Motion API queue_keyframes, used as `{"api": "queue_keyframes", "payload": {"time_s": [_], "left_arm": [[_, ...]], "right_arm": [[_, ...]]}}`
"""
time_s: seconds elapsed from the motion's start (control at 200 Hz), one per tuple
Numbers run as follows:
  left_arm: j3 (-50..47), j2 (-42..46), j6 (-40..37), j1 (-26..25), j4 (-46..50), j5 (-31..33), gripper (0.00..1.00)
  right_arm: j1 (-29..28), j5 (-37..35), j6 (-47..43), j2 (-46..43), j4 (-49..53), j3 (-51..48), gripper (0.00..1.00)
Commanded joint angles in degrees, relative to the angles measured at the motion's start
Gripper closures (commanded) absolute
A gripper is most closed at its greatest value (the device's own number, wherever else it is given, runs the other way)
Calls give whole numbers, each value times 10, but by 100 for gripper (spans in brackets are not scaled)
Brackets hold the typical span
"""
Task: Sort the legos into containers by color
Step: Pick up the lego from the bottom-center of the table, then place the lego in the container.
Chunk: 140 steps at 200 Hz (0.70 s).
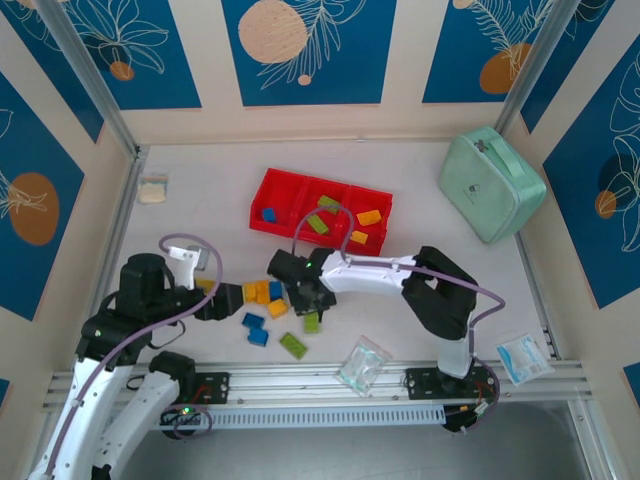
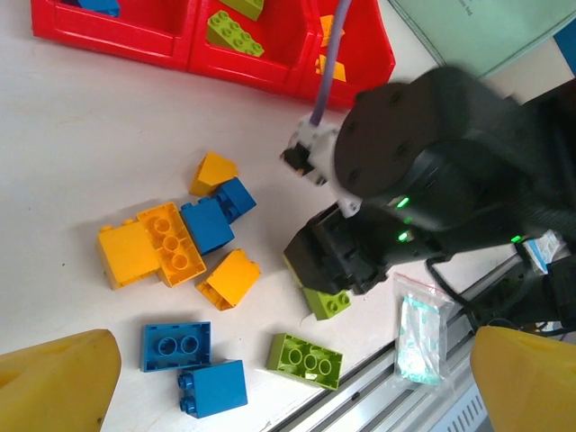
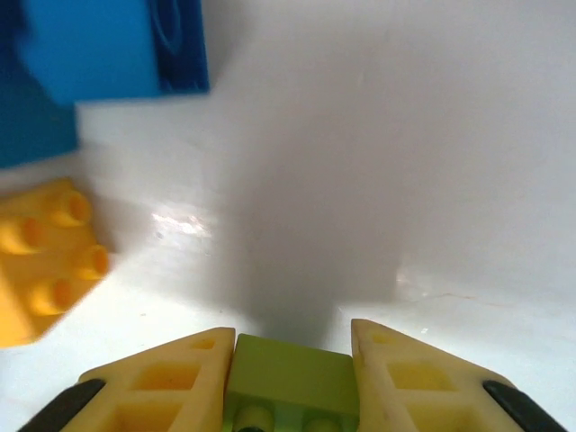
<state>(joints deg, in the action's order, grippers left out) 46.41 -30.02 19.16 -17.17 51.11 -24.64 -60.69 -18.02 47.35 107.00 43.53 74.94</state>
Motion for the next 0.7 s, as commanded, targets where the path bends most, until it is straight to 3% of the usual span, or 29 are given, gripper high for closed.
{"api": "queue_keyframes", "payload": {"time_s": [0.0,0.185,0.395,0.695], "left_arm": [[-6,12,-2,-7,-18,14,1],[-9,21,-5,-8,-23,18,1],[-10,16,-18,-8,-26,5,1],[-12,19,-21,-8,-30,-8,1]], "right_arm": [[34,-10,-61,-68,10,52,72],[116,2,-196,-66,-6,162,73],[191,21,-315,57,-16,332,76],[264,41,-322,221,12,482,76]]}}
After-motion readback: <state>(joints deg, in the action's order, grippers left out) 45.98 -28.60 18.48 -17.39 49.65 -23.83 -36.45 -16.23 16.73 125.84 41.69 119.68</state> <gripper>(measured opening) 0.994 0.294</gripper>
